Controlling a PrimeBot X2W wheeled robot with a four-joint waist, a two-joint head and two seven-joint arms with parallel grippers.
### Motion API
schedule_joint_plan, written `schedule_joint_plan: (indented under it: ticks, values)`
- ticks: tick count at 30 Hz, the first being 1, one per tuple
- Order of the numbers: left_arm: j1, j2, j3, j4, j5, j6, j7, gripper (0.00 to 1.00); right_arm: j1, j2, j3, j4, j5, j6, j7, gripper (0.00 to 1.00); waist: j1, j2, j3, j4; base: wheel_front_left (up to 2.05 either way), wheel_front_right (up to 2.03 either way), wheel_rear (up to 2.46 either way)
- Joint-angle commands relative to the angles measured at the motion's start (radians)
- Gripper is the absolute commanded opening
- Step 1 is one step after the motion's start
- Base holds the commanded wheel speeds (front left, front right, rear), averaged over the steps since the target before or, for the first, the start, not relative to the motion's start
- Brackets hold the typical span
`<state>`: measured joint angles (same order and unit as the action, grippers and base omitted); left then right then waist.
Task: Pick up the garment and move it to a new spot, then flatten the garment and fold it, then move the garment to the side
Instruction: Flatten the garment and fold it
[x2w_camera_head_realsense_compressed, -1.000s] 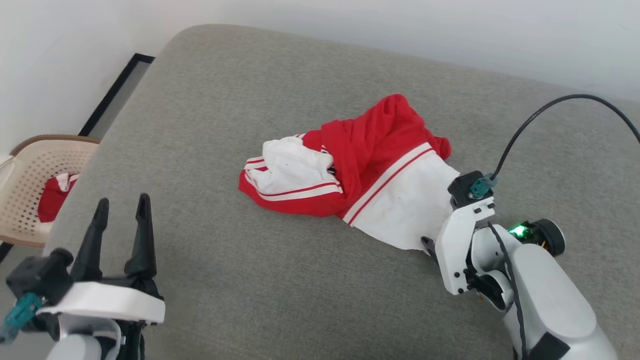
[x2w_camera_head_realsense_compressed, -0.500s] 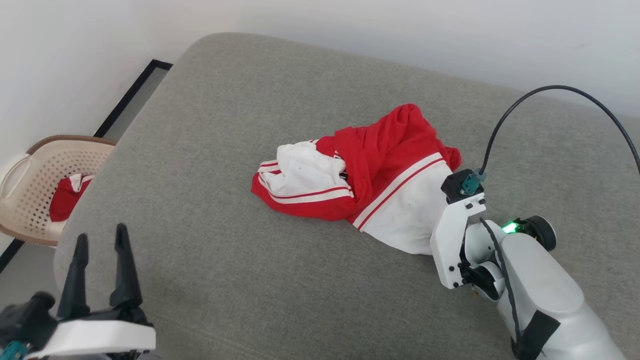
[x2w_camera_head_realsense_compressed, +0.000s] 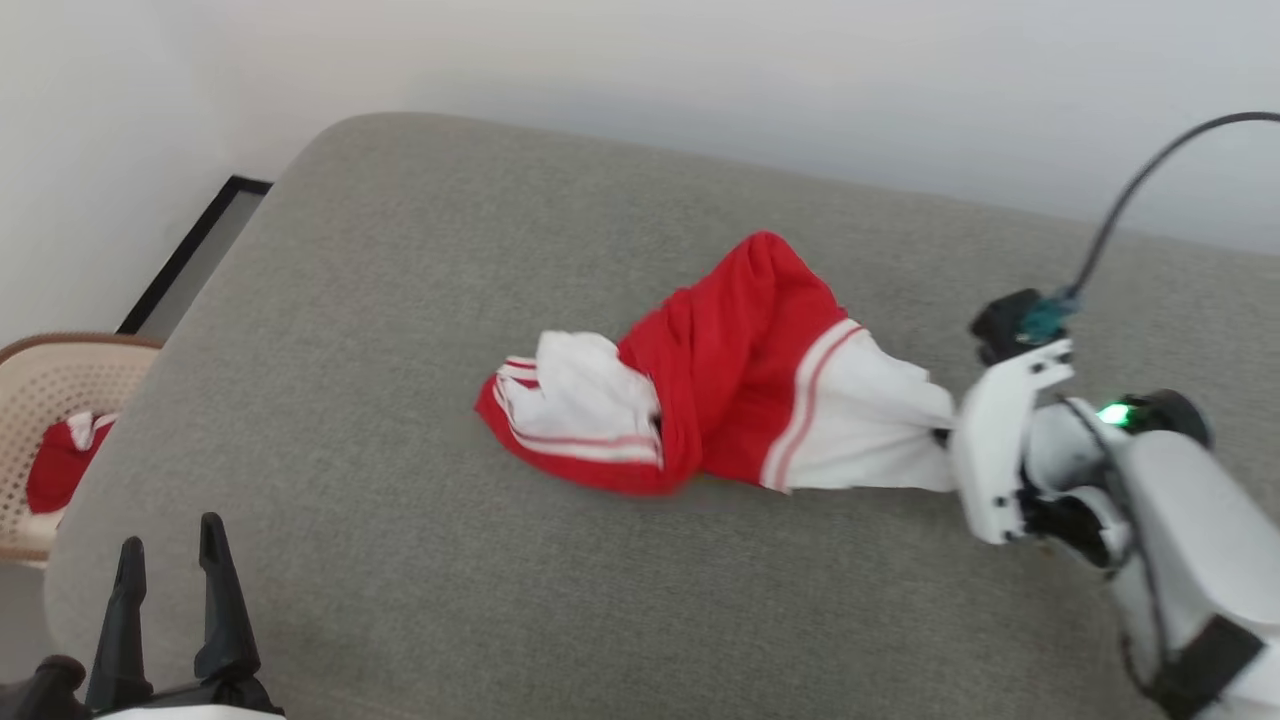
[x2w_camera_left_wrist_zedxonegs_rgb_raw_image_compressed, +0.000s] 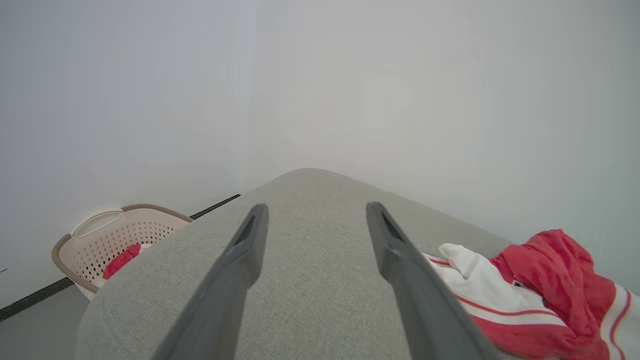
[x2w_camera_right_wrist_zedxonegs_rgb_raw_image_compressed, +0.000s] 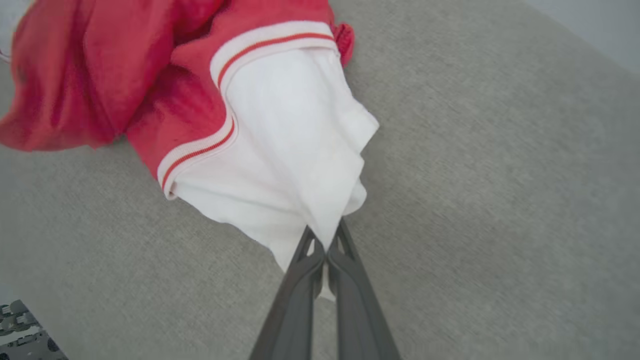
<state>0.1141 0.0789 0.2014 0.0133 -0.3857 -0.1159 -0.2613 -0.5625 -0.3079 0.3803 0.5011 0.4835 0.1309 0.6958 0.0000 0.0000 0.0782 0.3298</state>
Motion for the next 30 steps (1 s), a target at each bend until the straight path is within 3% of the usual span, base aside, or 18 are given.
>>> schedule_joint_plan:
  ticks: [1,6,12,18,23,25,30]
  values:
    - [0.013,-0.001,0.007,-0.007,0.007,-0.007,-0.005,1.0,0.023,-0.024,-0.013,-0.034,0.01,0.0,0.024,0.0,0.0,0.0,-0.011,-0.016,0.0,0.0,0.0]
    - [0.027,-0.007,0.015,-0.014,0.018,-0.01,-0.005,1.0,0.106,-0.123,-0.101,-0.175,0.025,0.0,0.143,0.0,0.0,0.0,-0.02,-0.042,0.0,0.0,0.0]
    - [0.026,-0.013,0.01,-0.014,0.025,-0.013,-0.005,1.0,0.235,-0.177,-0.277,-0.264,-0.006,0.0,0.265,0.0,0.0,0.0,-0.018,-0.054,0.0,0.0,0.0]
    - [0.006,-0.016,0.001,-0.008,0.021,-0.014,-0.005,1.0,0.318,-0.135,-0.41,-0.234,-0.054,0.0,0.27,0.0,0.0,0.0,-0.001,-0.048,0.0,0.0,0.0]
    - [-0.011,-0.018,-0.008,-0.002,0.016,-0.014,-0.005,1.0,0.309,-0.074,-0.447,-0.152,-0.093,0.0,0.216,0.0,0.0,0.0,0.016,-0.043,0.0,0.0,0.0]
    - [-0.017,-0.016,-0.016,0.0,0.012,-0.014,-0.005,1.0,0.286,-0.056,-0.452,-0.116,-0.123,0.0,0.181,1.0,0.0,0.0,0.022,-0.042,0.0,0.0,0.0]
    - [-0.022,-0.013,-0.018,0.0,0.01,-0.014,-0.005,1.0,0.267,-0.06,-0.436,-0.12,-0.142,0.0,0.168,1.0,0.0,0.0,0.024,-0.047,0.0,0.0,0.0]
